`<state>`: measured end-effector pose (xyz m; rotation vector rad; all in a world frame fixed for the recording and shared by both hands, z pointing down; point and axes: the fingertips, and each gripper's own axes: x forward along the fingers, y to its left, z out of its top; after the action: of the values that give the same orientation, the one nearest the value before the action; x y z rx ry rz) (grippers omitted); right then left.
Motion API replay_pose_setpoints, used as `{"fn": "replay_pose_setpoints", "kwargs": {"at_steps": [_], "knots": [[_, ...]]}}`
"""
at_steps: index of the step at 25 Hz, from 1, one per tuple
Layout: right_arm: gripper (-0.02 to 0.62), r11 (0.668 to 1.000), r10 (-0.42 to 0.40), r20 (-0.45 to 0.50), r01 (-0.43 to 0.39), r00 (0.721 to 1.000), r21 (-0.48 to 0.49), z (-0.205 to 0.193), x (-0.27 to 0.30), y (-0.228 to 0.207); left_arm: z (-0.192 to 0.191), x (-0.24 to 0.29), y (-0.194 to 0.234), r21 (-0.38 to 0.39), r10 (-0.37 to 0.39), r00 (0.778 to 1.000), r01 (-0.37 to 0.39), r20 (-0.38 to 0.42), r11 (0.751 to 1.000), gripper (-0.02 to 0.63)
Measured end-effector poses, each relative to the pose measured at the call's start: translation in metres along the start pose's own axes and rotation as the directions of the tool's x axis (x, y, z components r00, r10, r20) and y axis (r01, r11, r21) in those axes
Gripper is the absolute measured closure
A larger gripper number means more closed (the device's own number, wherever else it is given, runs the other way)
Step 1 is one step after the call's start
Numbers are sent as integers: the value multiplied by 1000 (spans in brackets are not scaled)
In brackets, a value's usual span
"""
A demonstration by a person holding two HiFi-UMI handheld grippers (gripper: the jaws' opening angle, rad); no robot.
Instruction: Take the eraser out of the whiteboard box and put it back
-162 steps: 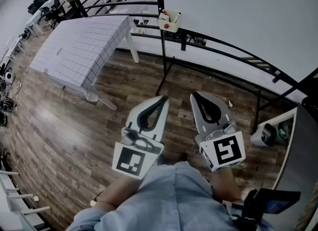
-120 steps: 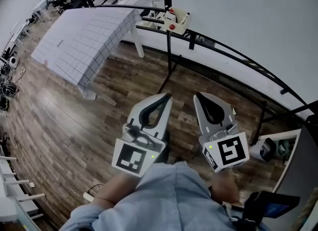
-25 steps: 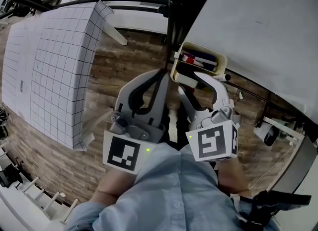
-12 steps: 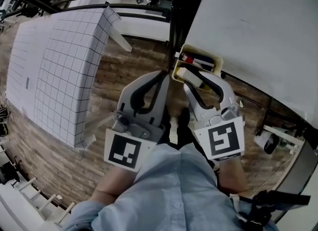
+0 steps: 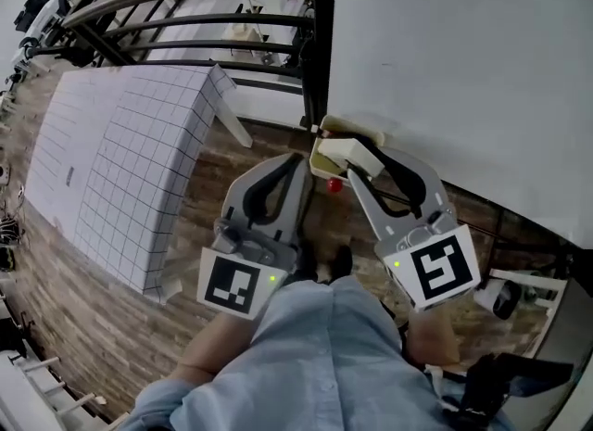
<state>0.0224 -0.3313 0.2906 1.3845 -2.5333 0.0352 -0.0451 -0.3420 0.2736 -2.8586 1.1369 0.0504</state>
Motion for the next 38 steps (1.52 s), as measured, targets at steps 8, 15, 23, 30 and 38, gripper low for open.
{"fn": "replay_pose_setpoints", "kwargs": {"at_steps": [8,15,23,30,38], "knots": [[466,999,-19,75,21,997,-30,26,-26,-5,25,0,-21,82,-29,998,25,49,996,607],[466,998,-26,87,30,996,-49,32,-37,-7,41,0,-24,78,-18,995,10,103,997,607],[466,998,-24,85,29,996,-61,30,-39,-11,39,2,-27,68,-15,995,8,98,998,607],[466,998,-25,46,28,999,-61,19,-33,-12,37,4,-24,61,-14,995,8,96,998,607],[466,998,-19,-21,18,1000,-55,2,-17,-12,26,10,-18,34,-22,997,20,70,999,607]]}}
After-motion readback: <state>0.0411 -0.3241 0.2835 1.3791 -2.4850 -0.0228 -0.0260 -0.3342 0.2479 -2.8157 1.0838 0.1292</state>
